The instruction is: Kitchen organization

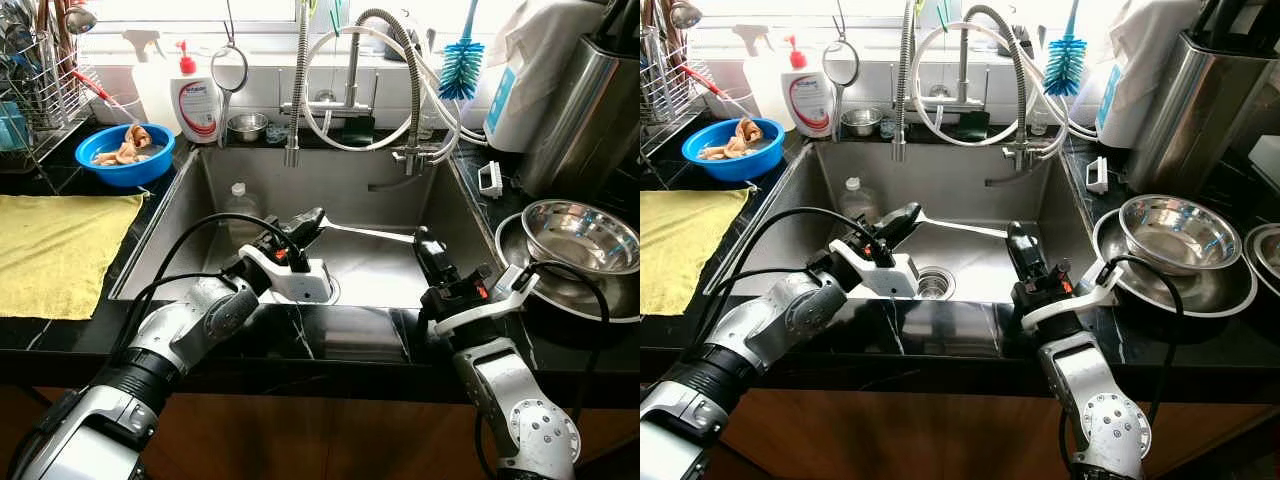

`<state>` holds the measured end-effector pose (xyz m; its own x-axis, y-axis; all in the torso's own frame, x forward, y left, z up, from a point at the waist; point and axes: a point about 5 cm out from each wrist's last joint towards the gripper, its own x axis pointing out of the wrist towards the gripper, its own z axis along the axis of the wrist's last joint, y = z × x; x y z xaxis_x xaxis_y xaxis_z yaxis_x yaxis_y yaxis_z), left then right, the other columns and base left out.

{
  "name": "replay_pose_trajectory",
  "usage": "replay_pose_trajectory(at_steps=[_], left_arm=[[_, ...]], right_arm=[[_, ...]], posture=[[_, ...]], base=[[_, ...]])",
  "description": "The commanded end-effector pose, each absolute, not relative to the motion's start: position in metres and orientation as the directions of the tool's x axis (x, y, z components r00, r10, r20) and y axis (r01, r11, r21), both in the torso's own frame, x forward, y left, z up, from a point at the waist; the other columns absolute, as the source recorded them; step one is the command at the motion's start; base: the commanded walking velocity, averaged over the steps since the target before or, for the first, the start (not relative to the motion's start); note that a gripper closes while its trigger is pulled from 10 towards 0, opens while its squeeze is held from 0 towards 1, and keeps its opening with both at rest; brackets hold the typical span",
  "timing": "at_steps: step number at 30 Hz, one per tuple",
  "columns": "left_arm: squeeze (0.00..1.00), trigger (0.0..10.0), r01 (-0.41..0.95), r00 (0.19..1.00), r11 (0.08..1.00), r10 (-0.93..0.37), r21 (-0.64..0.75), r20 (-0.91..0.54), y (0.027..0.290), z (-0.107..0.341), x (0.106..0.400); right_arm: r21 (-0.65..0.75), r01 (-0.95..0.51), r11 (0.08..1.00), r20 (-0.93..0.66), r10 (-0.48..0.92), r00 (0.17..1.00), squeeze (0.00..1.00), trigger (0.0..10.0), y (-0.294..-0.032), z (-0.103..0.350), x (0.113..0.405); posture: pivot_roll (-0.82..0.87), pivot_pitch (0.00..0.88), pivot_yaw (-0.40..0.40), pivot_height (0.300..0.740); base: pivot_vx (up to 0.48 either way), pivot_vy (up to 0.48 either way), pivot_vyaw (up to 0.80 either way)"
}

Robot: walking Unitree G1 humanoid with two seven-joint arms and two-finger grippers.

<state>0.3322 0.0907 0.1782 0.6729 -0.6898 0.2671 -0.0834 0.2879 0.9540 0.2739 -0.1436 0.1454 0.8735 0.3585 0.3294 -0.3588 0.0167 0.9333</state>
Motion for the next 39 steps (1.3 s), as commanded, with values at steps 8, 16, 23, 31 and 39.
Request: replay_pose_trajectory(at_steps=[8,16,23,31,39], left_arm=[[0.0,10.0,-0.06,0.73,0.288,-0.64,0.956,0.239,0.1045,0.1656,0.3332],[0.0,10.0,-0.05,0.735,0.295,-0.636,0.954,0.235,0.104,0.1634,0.3331],[0.0,10.0,-0.05,0.735,0.295,-0.636,0.954,0.235,0.104,0.1634,0.3331],[0.0,10.0,-0.05,0.735,0.295,-0.636,0.954,0.235,0.104,0.1634,0.3331],[0.0,10.0,-0.05,0.735,0.295,-0.636,0.954,0.235,0.104,0.1634,0.3331]], right_arm=[[0.88,-0.306,0.365,0.255,0.18,0.95,0.0,10.0,-0.1514,0.1831,0.2456],[0.88,-0.303,0.366,0.254,0.178,0.951,0.0,10.0,-0.152,0.1831,0.2456],[0.88,-0.303,0.366,0.254,0.178,0.951,0.0,10.0,-0.152,0.1831,0.2456],[0.88,-0.303,0.366,0.254,0.178,0.951,0.0,10.0,-0.152,0.1831,0.2456],[0.88,-0.303,0.366,0.254,0.178,0.951,0.0,10.0,-0.152,0.1831,0.2456]], posture=[[0.01,0.0,0.0,0.719],[0.0,0.0,-0.09,0.719],[0.0,0.0,-0.09,0.719],[0.0,0.0,-0.09,0.719],[0.0,0.0,-0.09,0.719]], base=[[0.0,0.0,0.0],[0.0,0.0,0.0],[0.0,0.0,0.0],[0.0,0.0,0.0],[0.0,0.0,0.0]])
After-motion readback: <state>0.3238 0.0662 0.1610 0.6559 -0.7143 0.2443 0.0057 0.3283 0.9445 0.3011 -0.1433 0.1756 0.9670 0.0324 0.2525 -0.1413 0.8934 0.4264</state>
